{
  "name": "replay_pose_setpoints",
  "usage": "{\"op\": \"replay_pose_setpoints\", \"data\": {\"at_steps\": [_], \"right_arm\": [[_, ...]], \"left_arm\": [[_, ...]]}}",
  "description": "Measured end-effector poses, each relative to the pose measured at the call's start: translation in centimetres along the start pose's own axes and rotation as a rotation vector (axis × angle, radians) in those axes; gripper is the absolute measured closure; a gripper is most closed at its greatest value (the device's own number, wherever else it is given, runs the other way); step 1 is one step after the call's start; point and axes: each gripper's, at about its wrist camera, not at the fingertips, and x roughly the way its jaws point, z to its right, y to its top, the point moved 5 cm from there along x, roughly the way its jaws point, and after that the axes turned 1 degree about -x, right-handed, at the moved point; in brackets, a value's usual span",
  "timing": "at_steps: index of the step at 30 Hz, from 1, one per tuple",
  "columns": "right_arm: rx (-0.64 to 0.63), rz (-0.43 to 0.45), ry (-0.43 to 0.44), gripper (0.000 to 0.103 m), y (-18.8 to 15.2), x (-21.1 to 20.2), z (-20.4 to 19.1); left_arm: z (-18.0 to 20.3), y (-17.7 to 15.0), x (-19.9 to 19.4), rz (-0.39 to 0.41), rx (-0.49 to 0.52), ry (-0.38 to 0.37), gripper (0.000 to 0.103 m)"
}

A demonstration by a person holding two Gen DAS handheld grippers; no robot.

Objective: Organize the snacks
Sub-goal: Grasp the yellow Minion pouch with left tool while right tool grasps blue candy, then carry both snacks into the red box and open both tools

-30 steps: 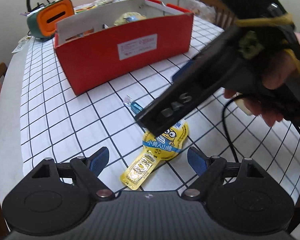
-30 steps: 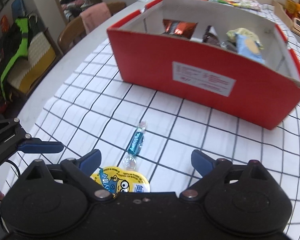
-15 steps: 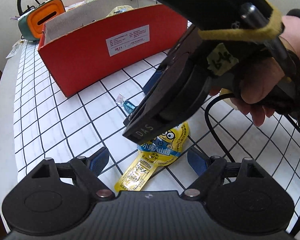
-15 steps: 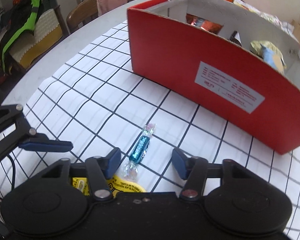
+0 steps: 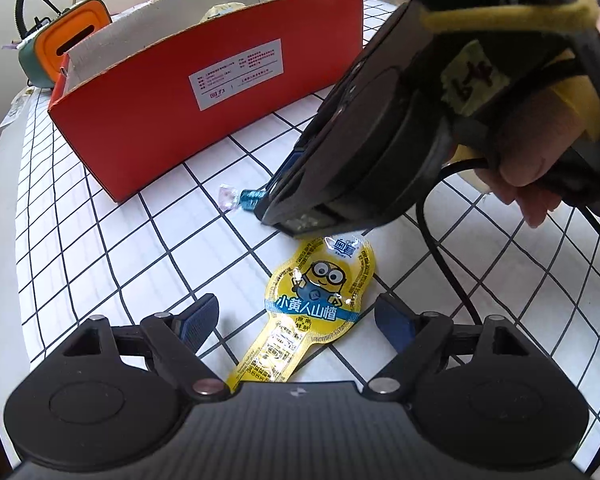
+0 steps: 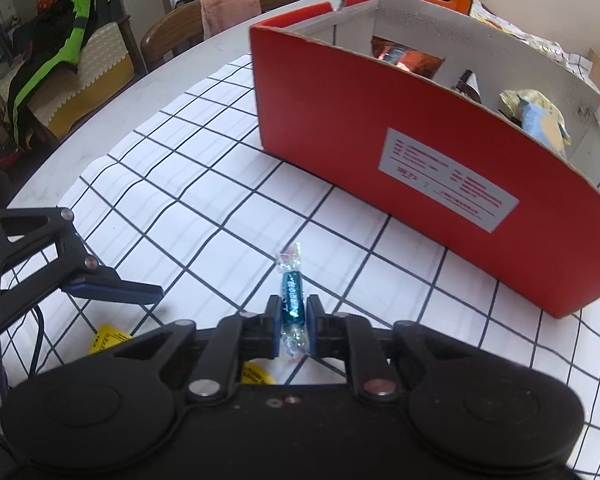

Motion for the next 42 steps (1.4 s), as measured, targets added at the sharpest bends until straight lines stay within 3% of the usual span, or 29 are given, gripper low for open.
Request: {"op": "replay_pose_setpoints", "data": {"at_steps": [2,4,8,13,26,33,42], "right_arm": [[0.012,0.003,0.003,0.092,-0.1,-0.1,0.3],[0.023,0.005,-0.002,0.092,-0.2,-0.2,0.6],[0.073,0.01,0.01,0.092,-0.5,-0.5,1.3],[0.126,0.023,0.013,0.092,-1.0,-1.2,2.0],[0.271,0.107,0.033,0.092,-1.3,-5.4,3.1],[0.283,0.17,0.018,0.092,-0.3,-8.4,3.2],[0.283,0.25,-0.019,0.092,2.1,-11.3,4.6]], "left_arm": [[0.0,0.1,0.1,-0.003,-0.004,-0.008,0.025],[-0.1,0.1,0.2,-0.004,-0.016,-0.032,0.042],[0.0,0.2,0.3,-0.005,-0.031,-0.058,0.051],[-0.3,0.1,0.3,-0.001,-0.062,-0.05,0.052],[-4.3,-0.4,-2.1,0.024,-0.337,-0.018,0.052],[-5.6,1.0,-4.4,0.075,-0.379,0.0,0.052],[-7.6,5.3,-7.1,0.16,-0.399,0.056,0.052]]}}
